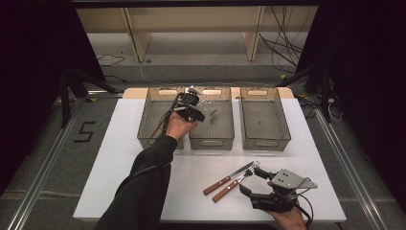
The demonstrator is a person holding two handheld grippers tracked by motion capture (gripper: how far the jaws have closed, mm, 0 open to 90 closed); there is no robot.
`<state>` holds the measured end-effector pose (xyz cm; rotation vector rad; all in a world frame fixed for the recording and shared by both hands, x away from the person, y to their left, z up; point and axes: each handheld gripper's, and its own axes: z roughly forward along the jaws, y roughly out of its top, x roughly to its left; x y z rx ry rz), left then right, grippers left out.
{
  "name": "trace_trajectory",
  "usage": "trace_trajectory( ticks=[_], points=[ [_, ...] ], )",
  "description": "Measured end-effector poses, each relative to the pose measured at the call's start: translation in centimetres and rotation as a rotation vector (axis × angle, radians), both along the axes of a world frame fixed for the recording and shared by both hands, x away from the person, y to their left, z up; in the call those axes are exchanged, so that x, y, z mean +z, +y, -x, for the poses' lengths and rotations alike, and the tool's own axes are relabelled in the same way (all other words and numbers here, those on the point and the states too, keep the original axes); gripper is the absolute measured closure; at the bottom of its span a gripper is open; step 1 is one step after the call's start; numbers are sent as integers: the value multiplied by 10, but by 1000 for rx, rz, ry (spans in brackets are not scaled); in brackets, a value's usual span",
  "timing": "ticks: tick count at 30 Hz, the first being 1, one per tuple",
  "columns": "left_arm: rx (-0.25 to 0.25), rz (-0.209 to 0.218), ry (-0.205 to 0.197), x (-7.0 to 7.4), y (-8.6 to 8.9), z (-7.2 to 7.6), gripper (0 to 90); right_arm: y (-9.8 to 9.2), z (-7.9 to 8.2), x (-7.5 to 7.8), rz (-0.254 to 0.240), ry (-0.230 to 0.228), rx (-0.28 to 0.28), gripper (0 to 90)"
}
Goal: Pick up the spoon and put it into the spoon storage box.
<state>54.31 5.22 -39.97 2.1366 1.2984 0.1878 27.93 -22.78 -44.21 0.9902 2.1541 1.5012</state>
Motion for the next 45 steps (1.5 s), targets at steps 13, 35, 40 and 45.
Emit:
trace_trajectory(
  ticks=[13,35,40,45],
  points=[
    [-37,43,-47,26,18,26,377,0,0,0,1,-1,0,239],
    [-84,97,-148,8,70,126,238,0,-2,2,16,-5,0,239],
    [-88,118,-172,-7,84,143,229,-2,-4,5,34,-8,1,239],
    [-65,146,-203,-18,101,159,219,1,-8,12,76,-23,38,239]
  ],
)
